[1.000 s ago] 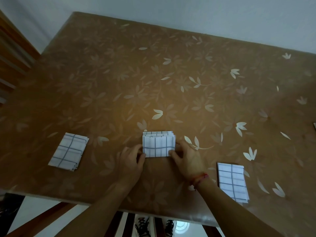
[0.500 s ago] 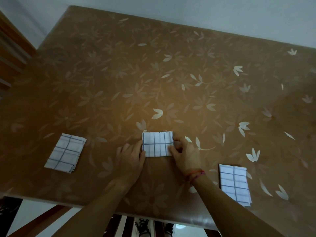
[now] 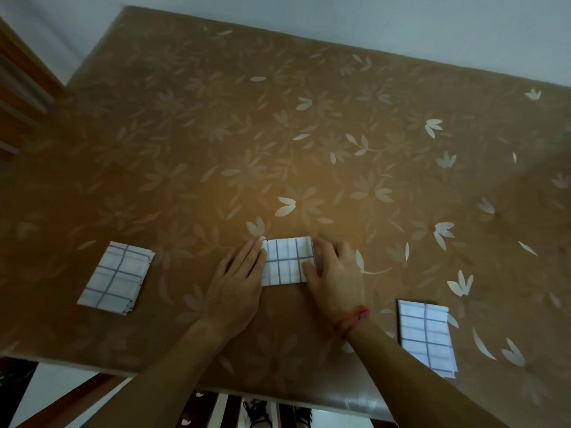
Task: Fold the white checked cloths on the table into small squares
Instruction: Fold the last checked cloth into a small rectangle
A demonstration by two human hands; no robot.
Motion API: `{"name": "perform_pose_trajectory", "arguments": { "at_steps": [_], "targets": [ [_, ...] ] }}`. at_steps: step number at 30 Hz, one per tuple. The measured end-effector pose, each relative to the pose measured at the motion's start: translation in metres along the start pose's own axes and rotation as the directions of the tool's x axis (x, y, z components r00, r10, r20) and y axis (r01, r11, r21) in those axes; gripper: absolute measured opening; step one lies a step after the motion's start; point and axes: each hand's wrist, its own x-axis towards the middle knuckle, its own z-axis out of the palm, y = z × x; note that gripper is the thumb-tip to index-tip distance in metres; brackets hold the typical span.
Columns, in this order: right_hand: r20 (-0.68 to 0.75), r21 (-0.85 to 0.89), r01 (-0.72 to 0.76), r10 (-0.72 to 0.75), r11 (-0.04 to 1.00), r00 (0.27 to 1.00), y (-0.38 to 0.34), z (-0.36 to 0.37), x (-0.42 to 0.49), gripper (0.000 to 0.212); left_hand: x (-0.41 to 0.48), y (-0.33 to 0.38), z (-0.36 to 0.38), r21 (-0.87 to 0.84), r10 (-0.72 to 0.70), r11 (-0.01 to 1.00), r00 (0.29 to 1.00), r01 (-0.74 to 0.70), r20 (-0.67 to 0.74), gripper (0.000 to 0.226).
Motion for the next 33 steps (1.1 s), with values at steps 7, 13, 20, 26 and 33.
{"name": "perform_pose_trajectory", "arguments": {
  "at_steps": [7,13,20,26,33],
  "targets": [
    [0.117,-0.024,0.501,-0.495,0.865,0.861,-0.045,0.035,-0.001,0.046,-0.003,-0.005,0.004,-0.032,0.058,0.998,0.998,-0.058,0.011,0.054],
    [0.290,-0.215,0.527,-0.462,0.822,0.838,-0.024,0.054,0.003,0.053,-0.003,-0.003,0.006,-0.016,0.034,0.999,0.999,-0.034,0.005,0.053],
    [0.342,-0.261,0.538,-0.445,0.801,0.828,-0.019,0.056,0.003,0.056,-0.004,-0.003,0.006,-0.010,0.027,1.000,1.000,-0.027,0.009,0.053],
    [0.391,-0.286,0.472,-0.348,0.834,0.852,0.004,0.039,0.003,0.064,-0.004,-0.004,0.005,-0.015,0.030,0.999,0.999,-0.030,0.045,0.055],
    [0.423,-0.365,0.459,-0.295,0.810,0.857,0.018,0.018,0.005,0.063,-0.002,0.001,-0.001,-0.017,-0.020,1.000,0.996,0.021,0.083,0.055]
  ]
}}
